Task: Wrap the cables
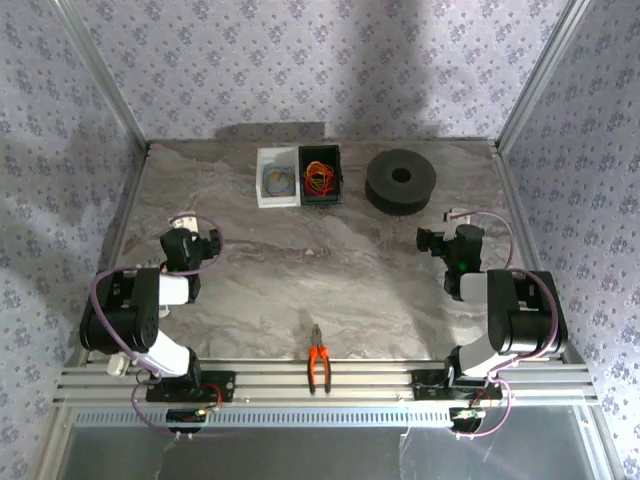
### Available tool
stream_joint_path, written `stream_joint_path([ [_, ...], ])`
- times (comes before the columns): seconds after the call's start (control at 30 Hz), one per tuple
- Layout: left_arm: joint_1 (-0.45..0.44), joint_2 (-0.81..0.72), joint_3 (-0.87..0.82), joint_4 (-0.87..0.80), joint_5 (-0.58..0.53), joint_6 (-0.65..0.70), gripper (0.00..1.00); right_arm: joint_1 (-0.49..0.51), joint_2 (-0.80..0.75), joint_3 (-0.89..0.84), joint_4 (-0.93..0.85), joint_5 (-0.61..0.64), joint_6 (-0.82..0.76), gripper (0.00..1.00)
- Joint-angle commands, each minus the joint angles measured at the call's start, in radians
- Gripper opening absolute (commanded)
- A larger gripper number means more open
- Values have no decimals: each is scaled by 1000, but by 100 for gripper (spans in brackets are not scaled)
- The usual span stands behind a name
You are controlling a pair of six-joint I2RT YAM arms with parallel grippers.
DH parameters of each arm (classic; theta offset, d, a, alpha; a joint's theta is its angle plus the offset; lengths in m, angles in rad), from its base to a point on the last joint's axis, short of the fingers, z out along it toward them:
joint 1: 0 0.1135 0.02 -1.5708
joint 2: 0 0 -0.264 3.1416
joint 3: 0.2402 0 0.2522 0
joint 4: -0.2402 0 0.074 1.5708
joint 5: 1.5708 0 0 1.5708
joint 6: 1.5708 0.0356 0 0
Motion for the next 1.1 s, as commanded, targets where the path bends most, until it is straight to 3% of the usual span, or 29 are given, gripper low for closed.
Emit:
stream_joint_path([
  [0.0,-2,-4,18,26,-4,9,100,1,8,4,18,1,-14,100],
  [1.07,-1,-2,21,21,-5,9,100,-5,10,7,15,-10,-9,100],
])
